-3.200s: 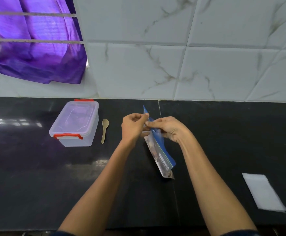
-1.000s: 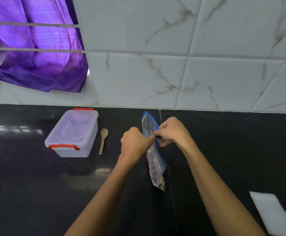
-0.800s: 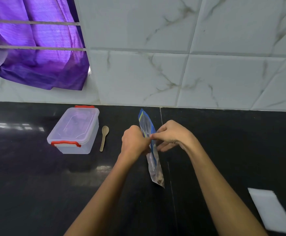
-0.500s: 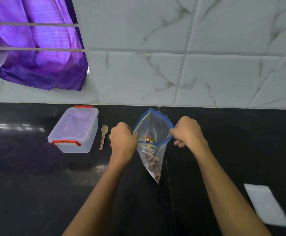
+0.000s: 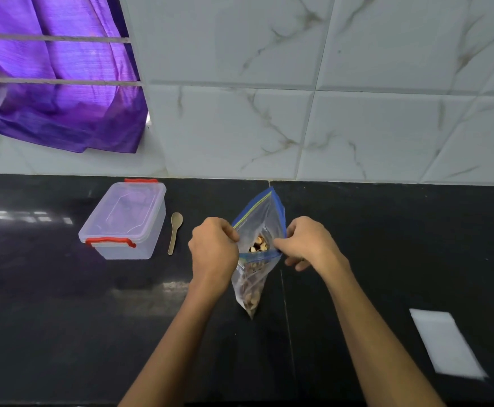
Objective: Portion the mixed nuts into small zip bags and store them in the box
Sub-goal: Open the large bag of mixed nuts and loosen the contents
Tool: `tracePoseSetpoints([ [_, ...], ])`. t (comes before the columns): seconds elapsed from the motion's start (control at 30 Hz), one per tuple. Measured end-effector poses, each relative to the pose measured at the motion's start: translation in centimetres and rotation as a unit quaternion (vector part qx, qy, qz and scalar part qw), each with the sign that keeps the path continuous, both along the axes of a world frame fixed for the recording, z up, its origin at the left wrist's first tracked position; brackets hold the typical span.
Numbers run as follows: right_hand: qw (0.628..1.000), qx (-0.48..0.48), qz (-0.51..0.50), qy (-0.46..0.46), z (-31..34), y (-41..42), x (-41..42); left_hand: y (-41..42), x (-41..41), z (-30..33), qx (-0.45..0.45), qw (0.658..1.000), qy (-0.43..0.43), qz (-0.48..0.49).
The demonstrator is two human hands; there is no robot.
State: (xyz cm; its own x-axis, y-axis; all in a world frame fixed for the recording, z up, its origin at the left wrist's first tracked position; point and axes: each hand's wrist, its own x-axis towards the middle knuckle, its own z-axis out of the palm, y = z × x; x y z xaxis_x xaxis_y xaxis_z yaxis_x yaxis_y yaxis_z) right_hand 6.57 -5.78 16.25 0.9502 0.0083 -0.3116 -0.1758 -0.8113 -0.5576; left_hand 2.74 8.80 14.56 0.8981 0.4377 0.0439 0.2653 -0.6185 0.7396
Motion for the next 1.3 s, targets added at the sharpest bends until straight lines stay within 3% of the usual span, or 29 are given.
tracePoseSetpoints([
  [0.23,0.998,-0.005,-0.003,-0.056,0.3,-0.8,0.6,0.2,0.2,-0.2,0.097,0.993,0.004,-0.074],
  [0.43,0.993,0.038,-0.058,-0.097,0.7,-1.2,1.8,0.9,0.0,-0.2,0.088,0.992,0.021,-0.091],
  [0.8,0.973,0.209,-0.07,-0.063,-2.7,0.1,3.4,0.7,4.9,-0.9,0.131,0.97,0.075,-0.189],
  [0.9,0.962,0.256,-0.084,-0.037,-3.0,0.0,3.7,1.0,6.0,-1.3,0.088,0.976,0.053,-0.191],
  [1.0,0.97,0.233,-0.063,-0.016,-3.2,0.0,4.2,1.1,6.3,-1.4,0.016,0.982,0.038,-0.182],
  [1.2,0.975,0.21,-0.005,-0.07,-3.0,0.9,5.2,0.3,8.6,-0.7,0.103,0.983,0.02,-0.154],
  [1.3,0.968,0.213,0.053,-0.12,-2.8,0.7,5.5,0.5,10.7,-0.3,0.104,0.969,0.007,-0.222],
])
